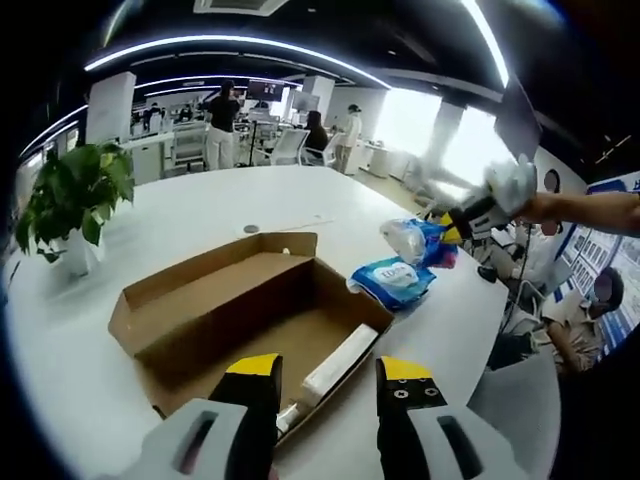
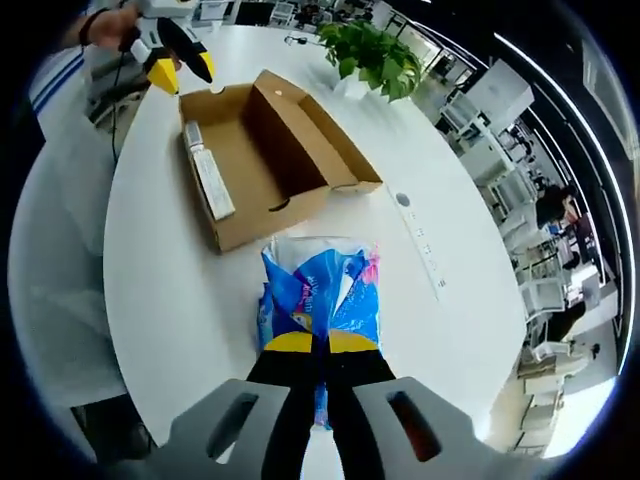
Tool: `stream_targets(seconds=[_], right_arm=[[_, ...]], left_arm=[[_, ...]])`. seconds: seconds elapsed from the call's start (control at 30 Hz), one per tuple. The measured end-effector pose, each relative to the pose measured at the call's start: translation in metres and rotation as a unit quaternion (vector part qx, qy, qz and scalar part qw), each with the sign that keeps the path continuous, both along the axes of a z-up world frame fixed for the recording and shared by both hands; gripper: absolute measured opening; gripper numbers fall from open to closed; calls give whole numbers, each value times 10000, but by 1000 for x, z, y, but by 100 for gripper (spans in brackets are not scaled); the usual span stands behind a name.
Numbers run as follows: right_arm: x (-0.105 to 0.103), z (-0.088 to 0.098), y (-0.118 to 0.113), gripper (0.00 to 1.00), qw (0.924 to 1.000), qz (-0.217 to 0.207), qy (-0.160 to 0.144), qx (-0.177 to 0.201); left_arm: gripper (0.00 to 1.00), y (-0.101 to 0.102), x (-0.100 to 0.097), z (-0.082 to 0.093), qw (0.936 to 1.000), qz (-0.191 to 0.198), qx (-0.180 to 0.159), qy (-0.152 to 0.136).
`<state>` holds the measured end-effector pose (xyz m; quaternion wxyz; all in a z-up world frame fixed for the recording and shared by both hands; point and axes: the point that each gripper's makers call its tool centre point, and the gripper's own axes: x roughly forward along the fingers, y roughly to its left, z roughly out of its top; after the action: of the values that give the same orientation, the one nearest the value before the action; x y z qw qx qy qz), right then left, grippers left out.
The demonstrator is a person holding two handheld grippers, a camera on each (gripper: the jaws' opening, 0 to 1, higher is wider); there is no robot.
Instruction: Operate the shoe box by opening the lid, removing the specified soft item, and placing it in the target area until the item is outside and the box remains undamaged.
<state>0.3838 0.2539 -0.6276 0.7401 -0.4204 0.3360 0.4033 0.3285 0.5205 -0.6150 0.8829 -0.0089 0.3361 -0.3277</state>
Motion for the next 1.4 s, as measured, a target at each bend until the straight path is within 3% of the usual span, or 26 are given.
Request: stream_targets(seconds=[0.7, 0.93, 1.4], right_arm=[[-38, -14, -116, 0, 9972, -684, 166, -262], [-47, -21, -139, 0, 9966, -672, 215, -424], [-45, -31, -170, 0, 9956, -777, 305, -435]], left_arm=[[38, -42, -4, 5, 9995, -286, 103, 13], [38, -55, -5, 6, 9993, -346, 129, 26], [38, -71, -4, 7, 9995, -312, 69, 71]])
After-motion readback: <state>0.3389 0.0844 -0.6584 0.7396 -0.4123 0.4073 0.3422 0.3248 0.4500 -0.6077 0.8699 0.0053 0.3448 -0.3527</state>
